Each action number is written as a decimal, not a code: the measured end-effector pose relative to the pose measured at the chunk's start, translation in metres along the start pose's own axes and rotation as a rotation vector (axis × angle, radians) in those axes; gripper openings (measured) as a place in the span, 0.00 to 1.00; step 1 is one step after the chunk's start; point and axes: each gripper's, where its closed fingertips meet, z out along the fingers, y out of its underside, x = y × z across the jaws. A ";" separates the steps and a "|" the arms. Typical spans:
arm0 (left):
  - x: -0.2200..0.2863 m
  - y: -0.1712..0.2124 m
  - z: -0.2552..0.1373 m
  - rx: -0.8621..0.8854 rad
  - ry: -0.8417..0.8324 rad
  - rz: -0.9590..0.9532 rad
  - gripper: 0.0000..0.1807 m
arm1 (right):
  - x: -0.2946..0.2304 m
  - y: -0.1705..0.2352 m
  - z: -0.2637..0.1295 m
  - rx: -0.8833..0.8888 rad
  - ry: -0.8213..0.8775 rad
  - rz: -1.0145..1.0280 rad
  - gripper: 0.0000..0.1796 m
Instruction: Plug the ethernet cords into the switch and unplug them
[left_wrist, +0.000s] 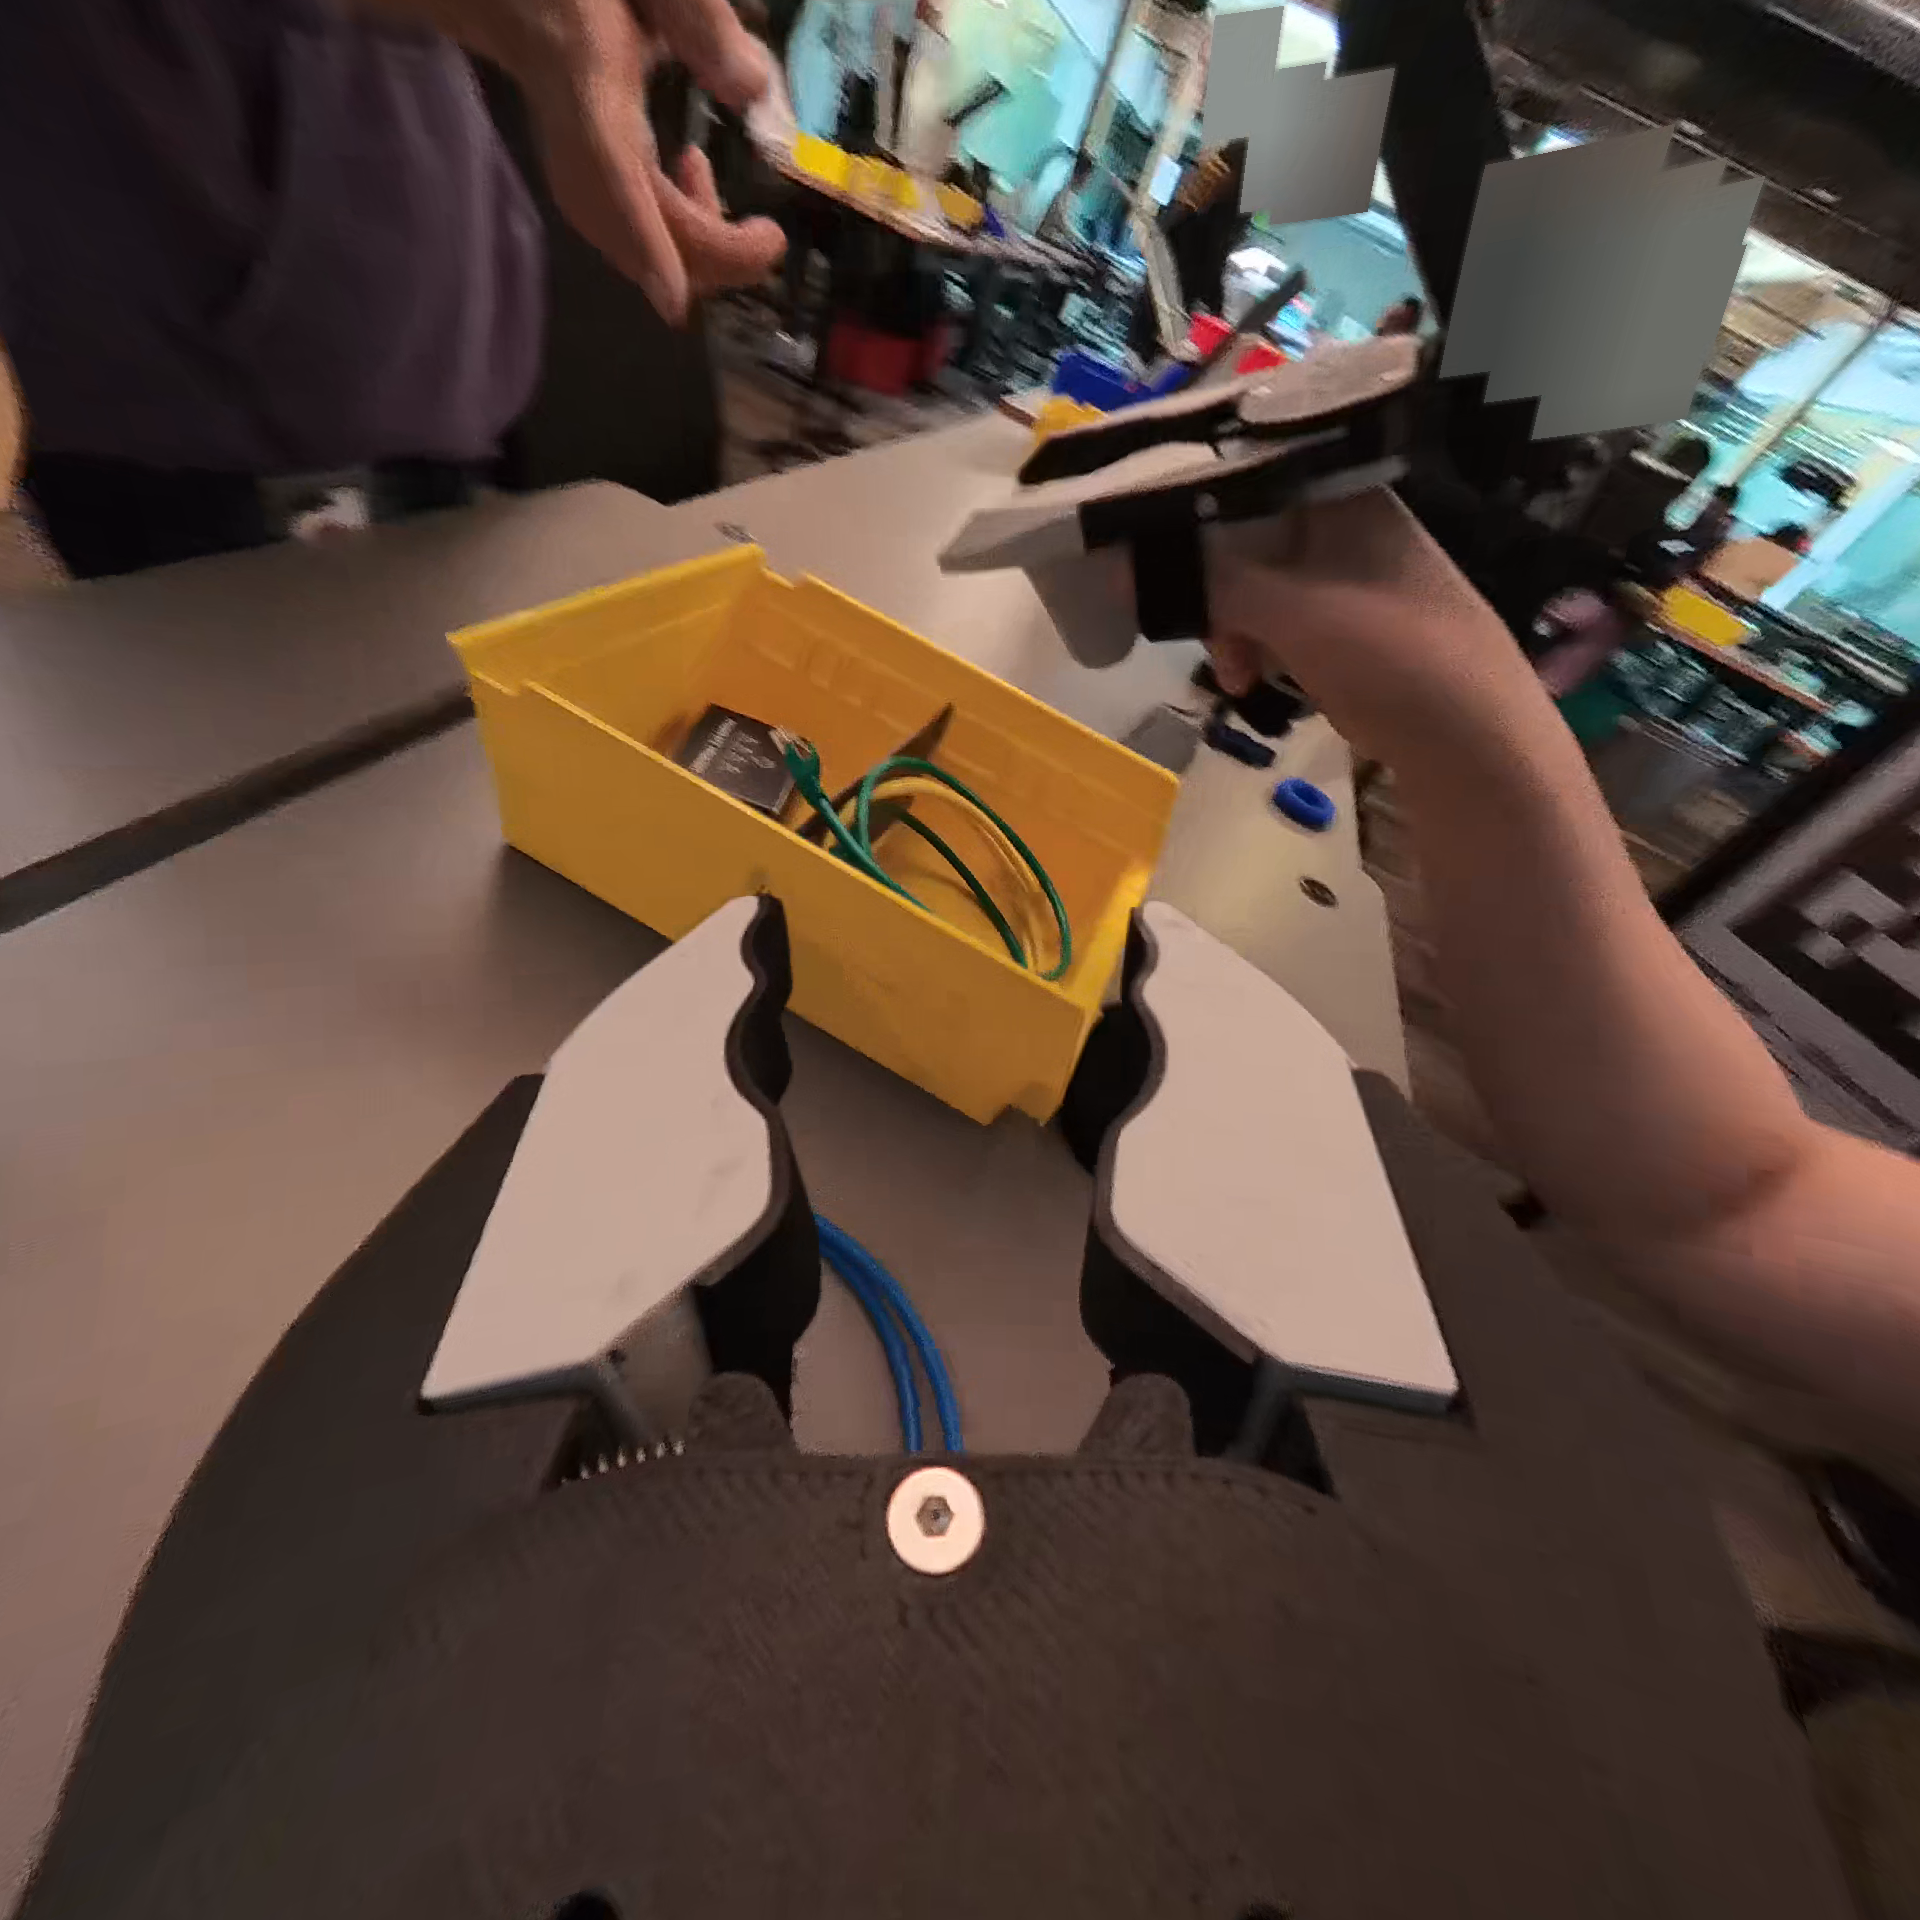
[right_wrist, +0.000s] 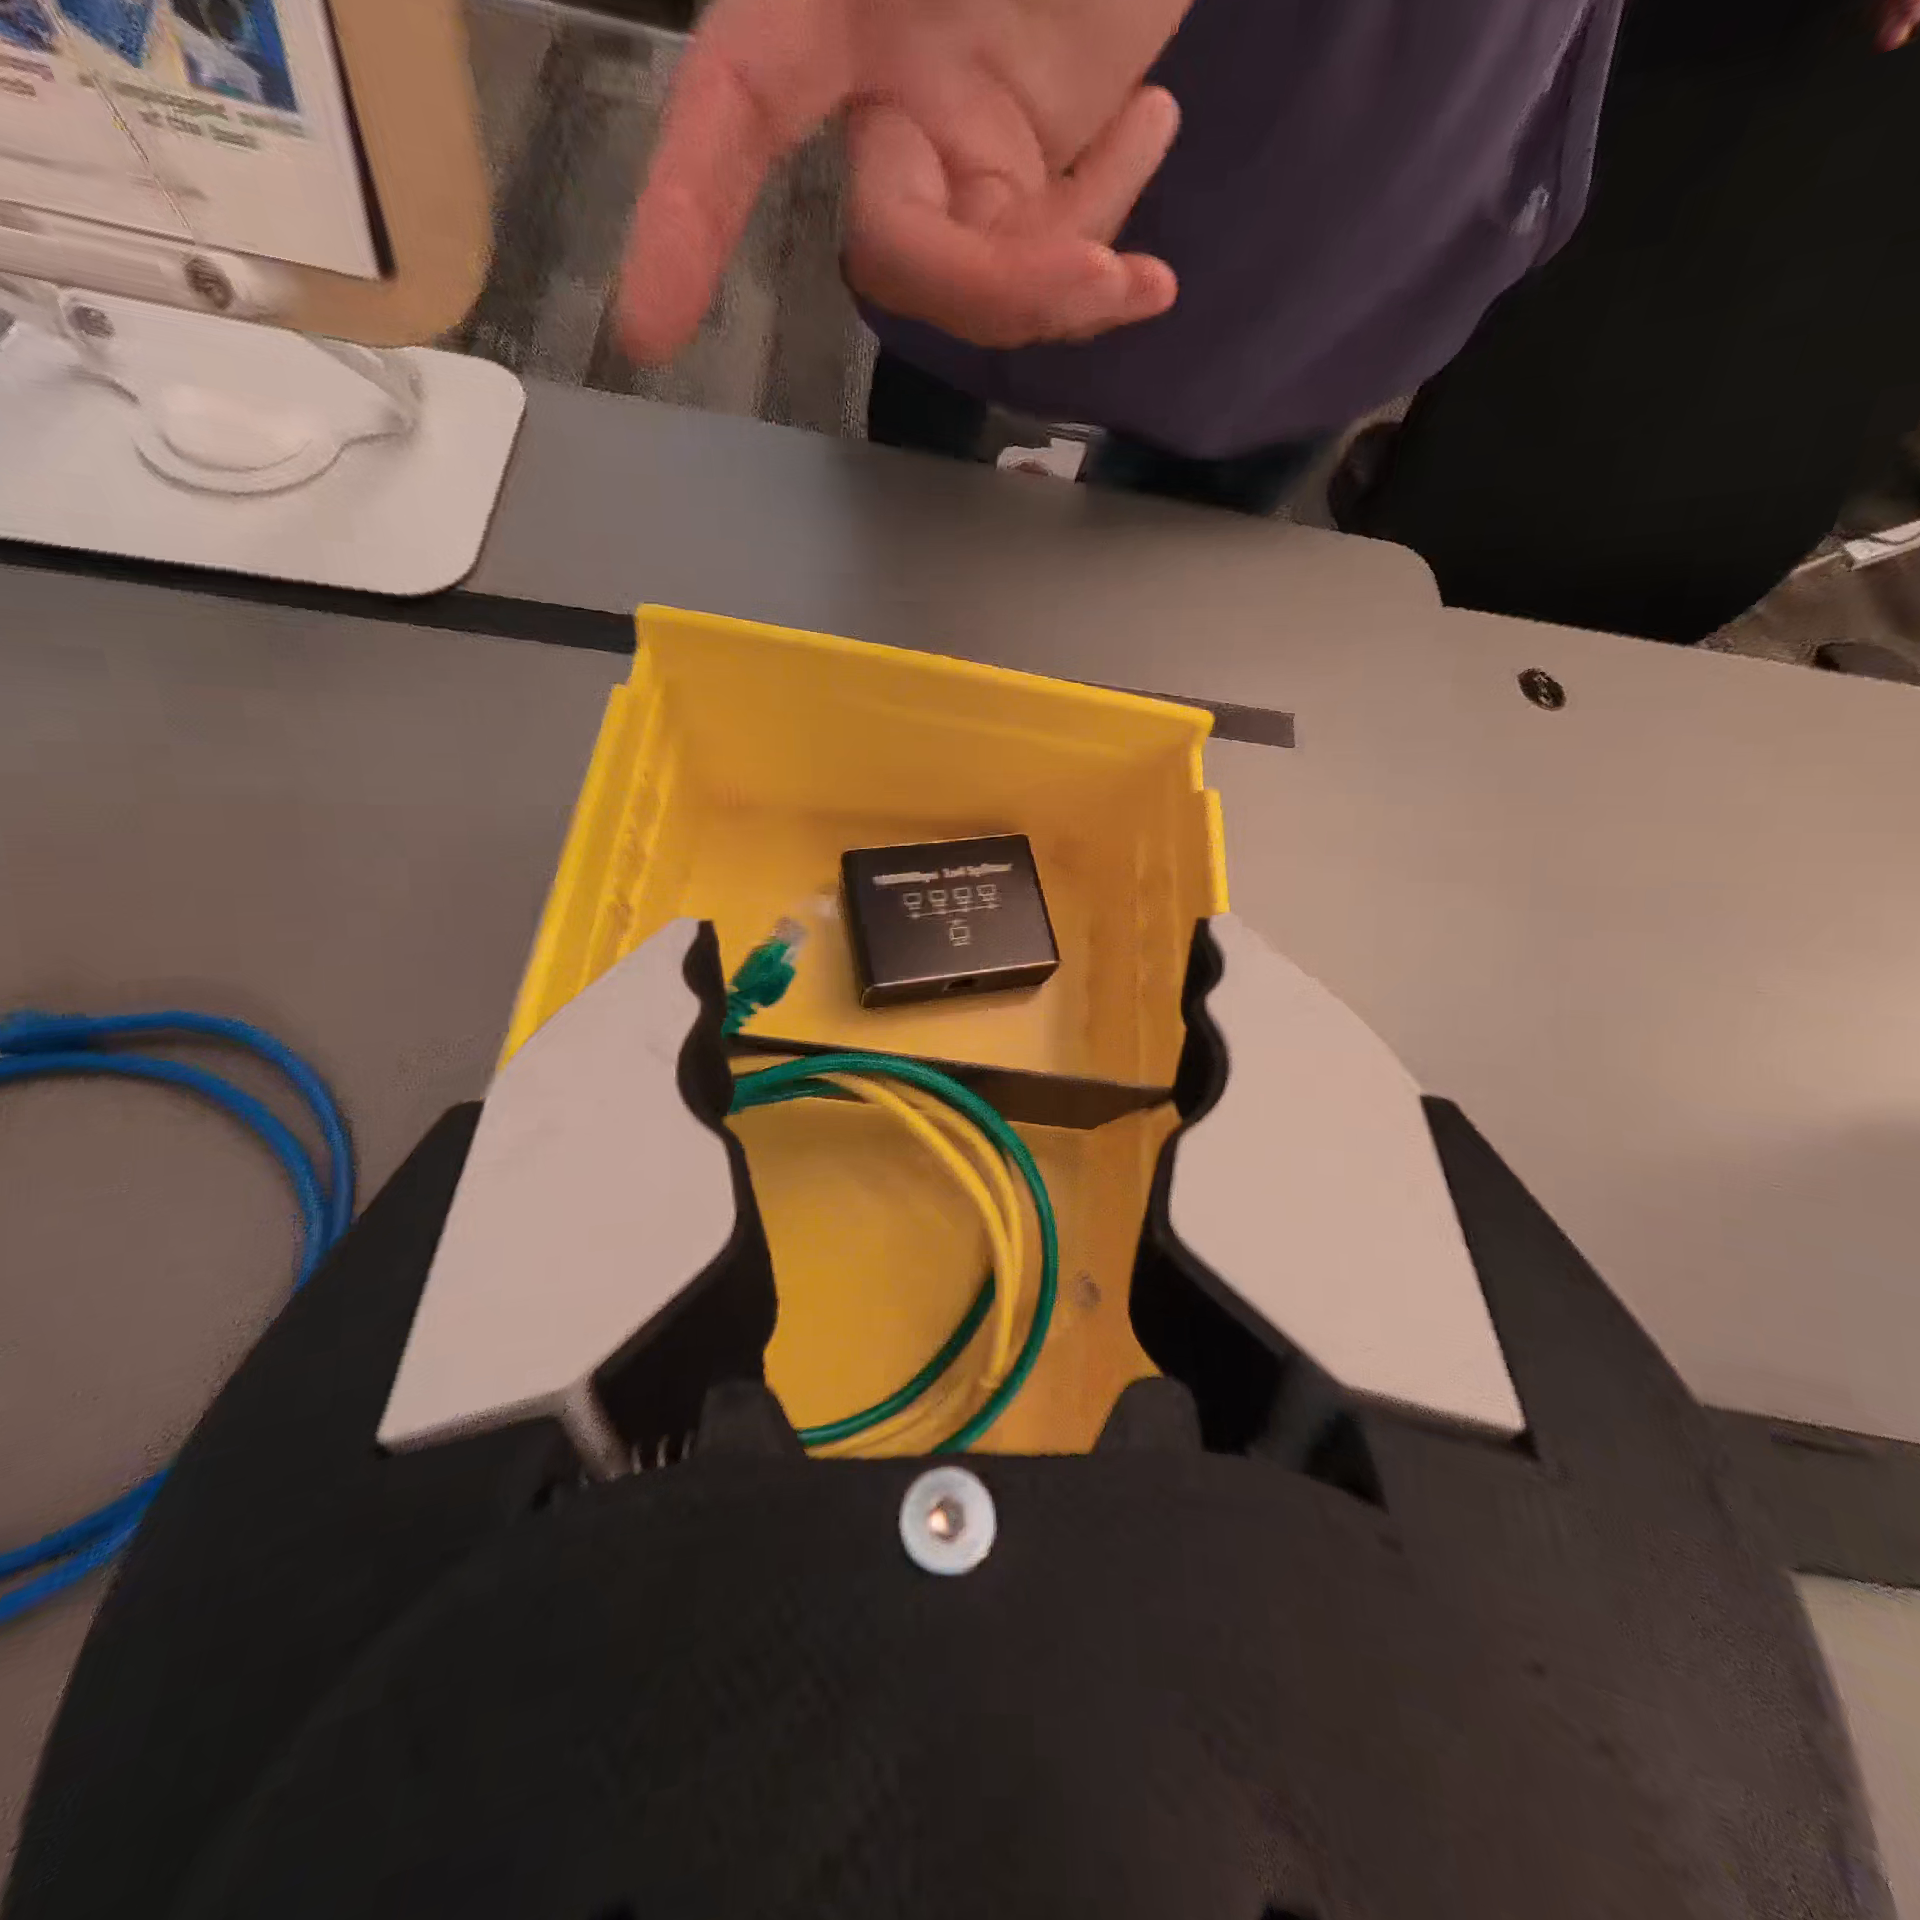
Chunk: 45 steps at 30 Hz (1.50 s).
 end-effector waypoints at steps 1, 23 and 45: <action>0.003 -0.003 -0.001 0.016 -0.037 -0.002 0.34 | -0.010 -0.004 -0.005 -0.001 -0.009 -0.002 0.47; 0.321 -0.172 0.089 0.679 0.290 0.410 0.45 | 0.170 0.040 -0.128 -0.447 1.098 -0.177 0.31; 0.493 -0.093 0.130 0.414 0.493 0.682 0.53 | 0.170 0.059 -0.117 -0.481 0.998 -0.167 0.36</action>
